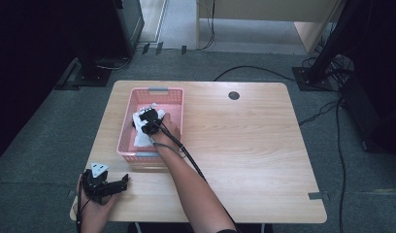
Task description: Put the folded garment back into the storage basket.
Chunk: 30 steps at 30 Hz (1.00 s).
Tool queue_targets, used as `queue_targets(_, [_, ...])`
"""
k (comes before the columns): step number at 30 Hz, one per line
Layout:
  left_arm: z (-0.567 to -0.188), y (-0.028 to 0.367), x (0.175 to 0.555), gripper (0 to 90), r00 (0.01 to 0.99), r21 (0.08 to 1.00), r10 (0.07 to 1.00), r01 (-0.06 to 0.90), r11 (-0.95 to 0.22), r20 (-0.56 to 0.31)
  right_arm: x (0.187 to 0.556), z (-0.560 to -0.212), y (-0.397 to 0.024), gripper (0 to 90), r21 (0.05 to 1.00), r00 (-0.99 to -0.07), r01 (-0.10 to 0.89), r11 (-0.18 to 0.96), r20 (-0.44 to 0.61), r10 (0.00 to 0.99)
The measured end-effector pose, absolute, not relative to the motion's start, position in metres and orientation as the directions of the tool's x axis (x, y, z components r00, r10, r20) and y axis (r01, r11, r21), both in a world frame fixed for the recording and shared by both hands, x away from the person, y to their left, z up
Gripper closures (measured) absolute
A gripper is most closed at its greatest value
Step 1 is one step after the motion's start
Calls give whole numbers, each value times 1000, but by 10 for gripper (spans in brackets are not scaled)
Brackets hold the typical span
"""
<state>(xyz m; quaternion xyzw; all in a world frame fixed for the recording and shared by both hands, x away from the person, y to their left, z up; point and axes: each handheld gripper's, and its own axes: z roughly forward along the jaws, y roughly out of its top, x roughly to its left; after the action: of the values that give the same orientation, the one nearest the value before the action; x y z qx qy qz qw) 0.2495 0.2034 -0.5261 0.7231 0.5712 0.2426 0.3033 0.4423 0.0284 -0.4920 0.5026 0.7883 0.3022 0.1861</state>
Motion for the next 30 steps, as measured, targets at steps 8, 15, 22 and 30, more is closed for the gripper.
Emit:
queue_targets(8, [-526,203,249,0,231,716,973,678,-165,5,446,-500,30,210,643,-353,728,238,54,934])
queue_targets(15, [-526,203,249,0,232,716,973,678,-166,6,448,-504,30,55,648,-327,742,171,127,937])
queue_targets(22, [-526,203,249,0,232,716,973,678,-166,6,444,-498,30,0,675,-346,718,171,133,929])
queue_targets(30, [-526,203,249,0,232,716,973,678,-165,5,438,-473,23,1,744,-401,650,152,166,901])
